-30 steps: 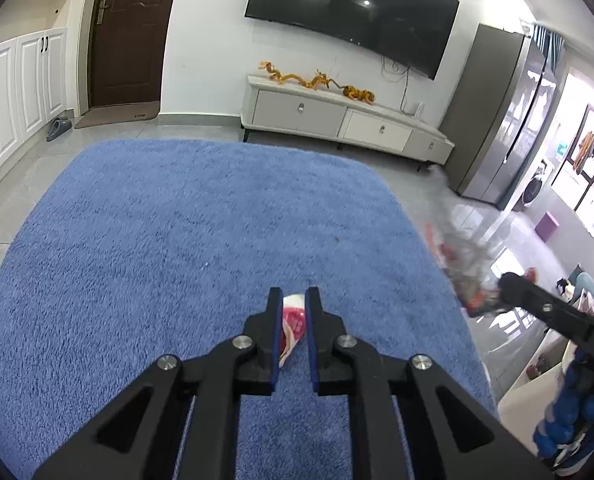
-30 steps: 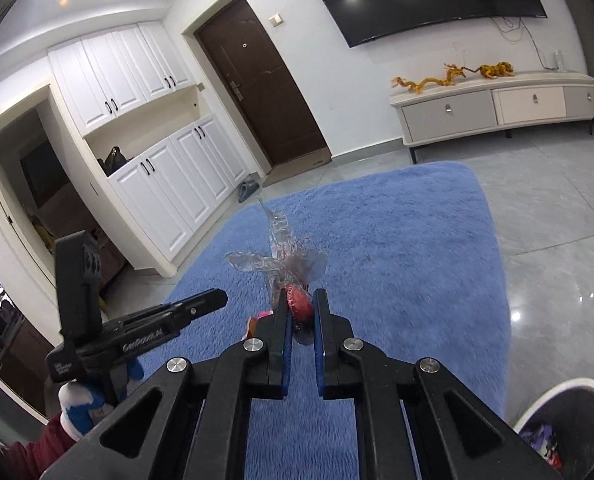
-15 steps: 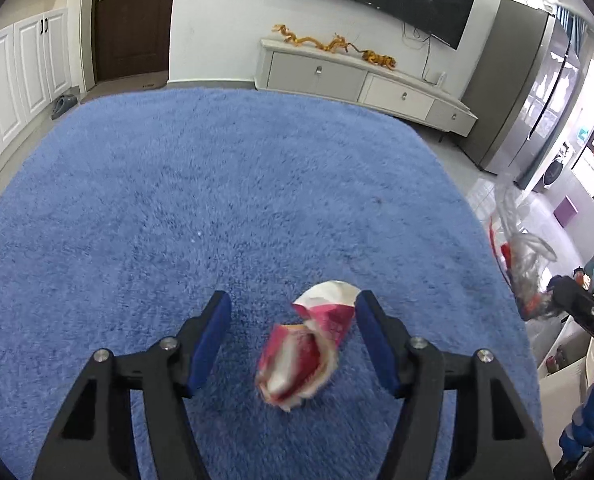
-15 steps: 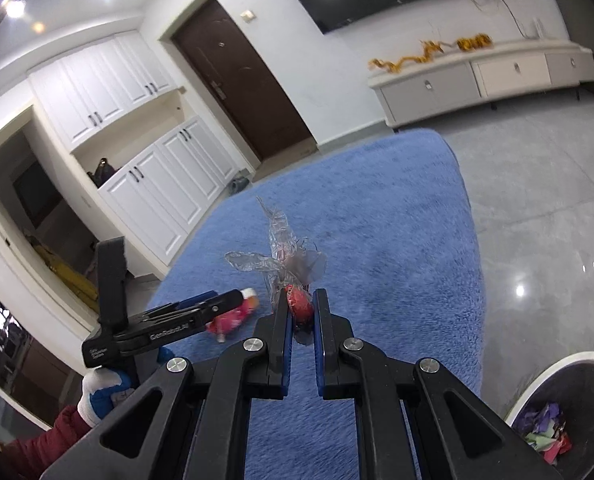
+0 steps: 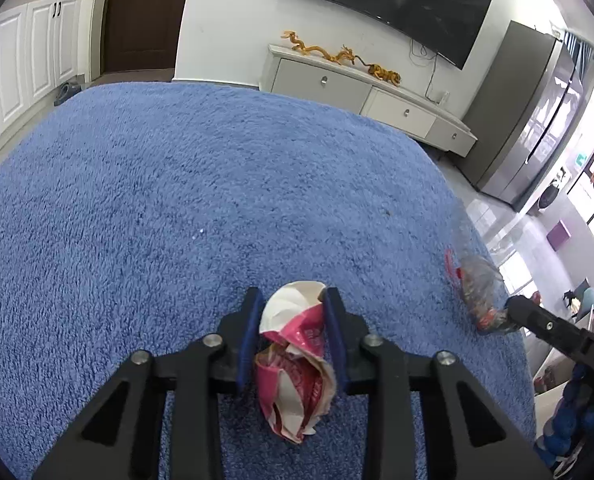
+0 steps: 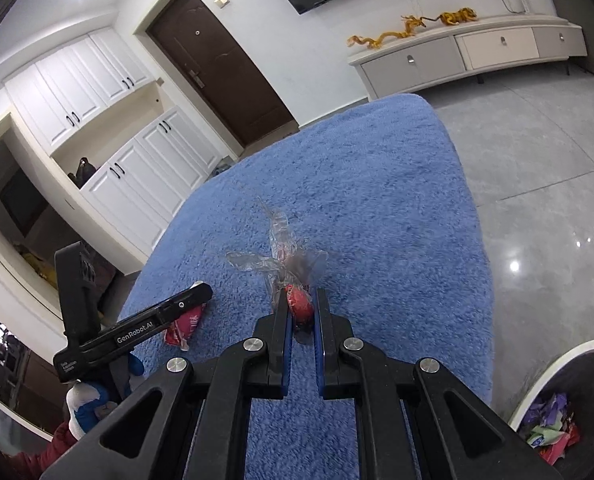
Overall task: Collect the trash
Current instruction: 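Carry both held pieces over the trash bin and open both tools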
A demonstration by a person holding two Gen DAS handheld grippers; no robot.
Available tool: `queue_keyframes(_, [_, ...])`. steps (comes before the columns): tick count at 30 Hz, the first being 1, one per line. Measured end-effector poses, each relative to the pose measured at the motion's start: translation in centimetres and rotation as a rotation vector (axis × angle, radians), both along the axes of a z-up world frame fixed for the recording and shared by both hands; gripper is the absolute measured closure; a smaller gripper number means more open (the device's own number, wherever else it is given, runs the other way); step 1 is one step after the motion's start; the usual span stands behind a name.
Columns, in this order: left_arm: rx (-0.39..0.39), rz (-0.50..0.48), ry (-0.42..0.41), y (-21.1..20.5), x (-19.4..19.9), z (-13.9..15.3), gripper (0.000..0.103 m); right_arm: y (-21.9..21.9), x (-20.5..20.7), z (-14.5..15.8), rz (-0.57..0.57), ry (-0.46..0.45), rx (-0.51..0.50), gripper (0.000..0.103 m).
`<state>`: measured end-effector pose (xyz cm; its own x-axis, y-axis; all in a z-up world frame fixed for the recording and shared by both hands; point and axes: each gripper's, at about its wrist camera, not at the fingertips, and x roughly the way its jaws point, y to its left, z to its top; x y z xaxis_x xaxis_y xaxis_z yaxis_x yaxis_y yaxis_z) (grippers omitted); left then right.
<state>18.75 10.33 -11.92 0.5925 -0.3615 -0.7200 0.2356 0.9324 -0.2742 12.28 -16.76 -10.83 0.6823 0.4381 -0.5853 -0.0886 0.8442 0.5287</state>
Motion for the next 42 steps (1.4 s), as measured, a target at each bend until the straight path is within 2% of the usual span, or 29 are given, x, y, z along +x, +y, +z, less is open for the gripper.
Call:
queue_keyframes(16, [-0.059,0.004,0.005,1.1,-0.5,-0.1,0.077,1.4,2.4,-1.2,0.064,0.003,0.003,0.094])
queue_keyframes(28, [-0.057,0.021,0.0,1.3,-0.8,0.1,0.078,0.9,2.3,-1.7,0.05,0.005,0.006,0.094])
queue_keyframes(34, [-0.052,0.066,-0.004,1.1,-2.2,1.3,0.079,0.1,0.0,0.0,0.021,-0.037,-0.031,0.094])
queue_keyframes(40, [-0.039,0.069,-0.031,-0.7,-5.2,4.5,0.08,-2.5,-4.4,2.2,-0.05,-0.078,-0.058,0.094])
queue_keyframes(42, [-0.021,0.069,-0.055,-1.4,-6.5,5.8,0.086,-3.5,-5.8,2.5,-0.072,-0.084,-0.054,0.094])
